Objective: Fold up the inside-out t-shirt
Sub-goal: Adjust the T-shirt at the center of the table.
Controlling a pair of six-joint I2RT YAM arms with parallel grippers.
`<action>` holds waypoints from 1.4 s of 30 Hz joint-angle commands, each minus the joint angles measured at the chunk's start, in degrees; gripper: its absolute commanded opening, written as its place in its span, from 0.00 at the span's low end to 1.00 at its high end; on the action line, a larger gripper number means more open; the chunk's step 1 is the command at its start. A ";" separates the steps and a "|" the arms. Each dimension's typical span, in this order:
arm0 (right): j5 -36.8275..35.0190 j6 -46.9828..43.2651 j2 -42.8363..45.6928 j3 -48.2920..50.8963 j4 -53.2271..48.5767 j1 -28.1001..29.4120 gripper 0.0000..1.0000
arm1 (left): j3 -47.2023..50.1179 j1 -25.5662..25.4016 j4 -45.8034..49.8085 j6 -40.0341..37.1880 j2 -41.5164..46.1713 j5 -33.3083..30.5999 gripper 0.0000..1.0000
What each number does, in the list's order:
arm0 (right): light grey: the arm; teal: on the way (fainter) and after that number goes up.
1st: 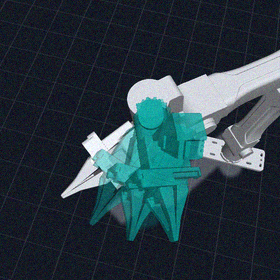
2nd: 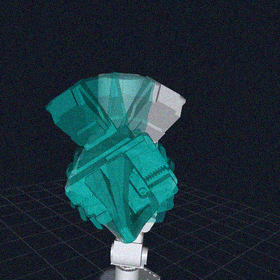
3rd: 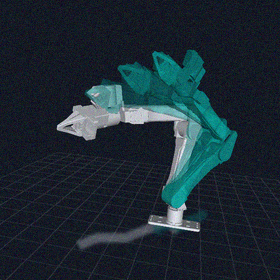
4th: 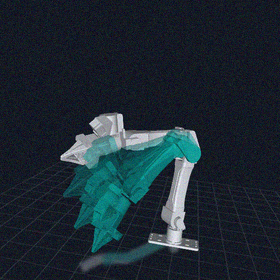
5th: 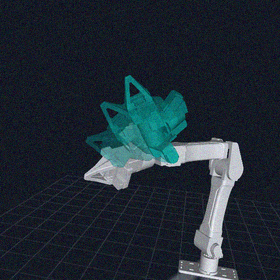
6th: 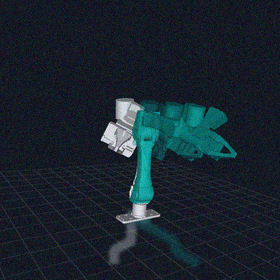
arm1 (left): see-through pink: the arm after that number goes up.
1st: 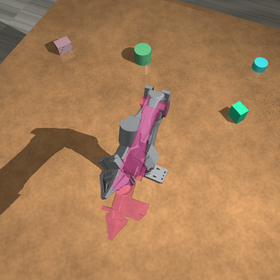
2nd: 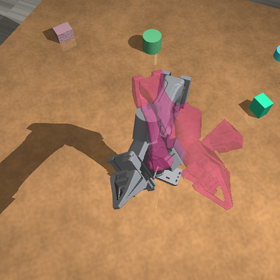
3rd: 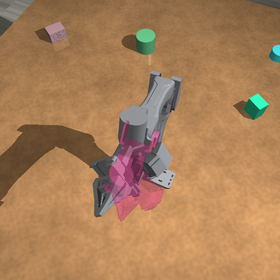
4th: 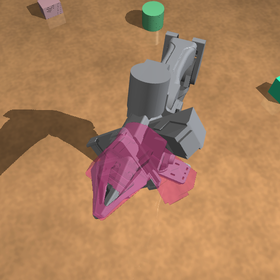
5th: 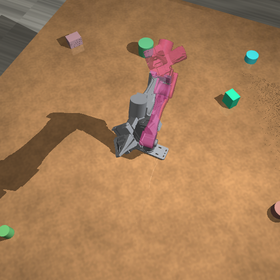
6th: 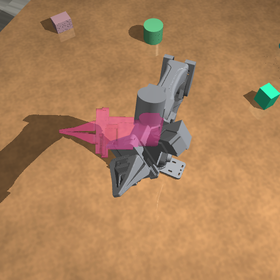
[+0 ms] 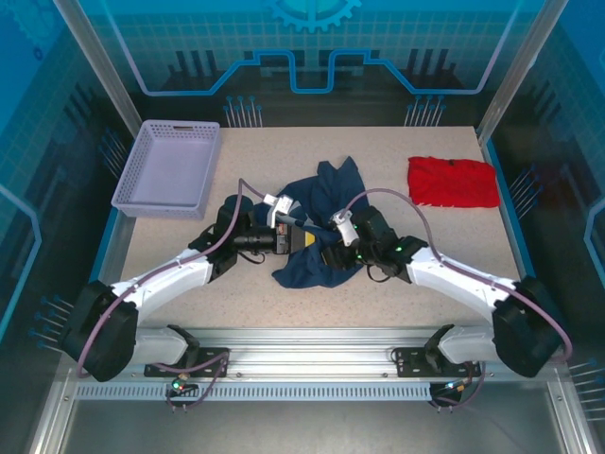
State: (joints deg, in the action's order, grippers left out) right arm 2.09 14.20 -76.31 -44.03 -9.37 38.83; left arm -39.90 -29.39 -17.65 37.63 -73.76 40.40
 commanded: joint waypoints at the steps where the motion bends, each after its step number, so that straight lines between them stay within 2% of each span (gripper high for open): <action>1: -3.79 3.43 -5.10 -2.32 7.37 1.13 0.49 | 0.87 0.58 0.60 0.25 1.69 1.37 0.00; 3: -3.82 3.83 -7.50 -3.17 9.04 1.14 0.45 | 1.01 0.75 0.51 0.20 1.93 1.07 0.00; 5: -3.58 3.09 -7.92 -3.60 9.11 0.90 0.23 | 1.52 1.36 0.44 0.60 2.53 0.03 0.00; 7: 0.73 1.38 -5.53 -2.75 8.96 -0.54 0.00 | 2.81 2.79 -0.14 1.54 3.71 -2.02 0.00; 8: 4.95 0.98 -3.87 -1.90 9.52 -2.02 0.00 | 3.42 3.67 0.07 2.03 4.23 -3.46 0.00; 10: 19.65 1.36 0.79 1.31 12.02 -6.46 0.00 | 4.45 6.00 1.75 2.54 4.85 -6.79 0.00; 13: 34.70 2.93 6.13 4.36 14.36 -11.05 0.00 | 3.43 7.07 8.34 -1.37 4.18 -12.81 0.00; 18: 46.06 7.33 9.49 6.84 20.84 -13.90 0.00 | 1.00 7.12 14.43 -6.42 2.57 -19.43 0.01; 20: 47.28 7.78 9.46 6.72 22.22 -14.06 0.00 | 0.56 6.85 16.08 -7.79 2.92 -20.80 0.09; 23: 47.47 8.38 8.45 5.99 22.86 -14.30 0.00 | 0.35 5.17 19.81 -11.46 5.61 -23.62 0.33; 25: 47.39 8.74 7.64 5.25 22.59 -14.48 0.00 | 0.97 2.69 22.78 -14.49 9.59 -28.82 0.43; 28: 46.52 8.63 7.07 4.42 21.67 -14.48 0.00 | 2.99 -1.85 24.16 -17.91 16.53 -35.89 0.52; 30: 45.85 8.25 7.06 4.00 20.74 -14.46 0.00 | 3.47 -4.85 23.70 -20.22 19.45 -36.53 0.55; 33: 45.11 7.59 7.23 3.84 19.62 -14.56 0.00 | 1.66 -8.10 23.10 -22.32 19.02 -32.02 0.57; 37: 44.25 7.24 7.86 4.02 18.77 -14.59 0.00 | -2.48 -9.37 23.21 -22.40 12.15 -25.79 0.57; 40: 44.43 7.05 8.11 4.11 18.68 -14.61 0.00 | -5.05 -9.41 21.88 -22.91 6.79 -25.45 0.57; 42: 44.50 6.53 8.19 4.22 17.90 -14.57 0.00 | -7.08 -9.46 20.08 -23.13 3.08 -24.13 0.47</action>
State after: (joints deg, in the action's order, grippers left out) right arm 46.11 22.02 -69.12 -38.26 9.50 24.95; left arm -43.59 -38.54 4.14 16.27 -67.66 13.13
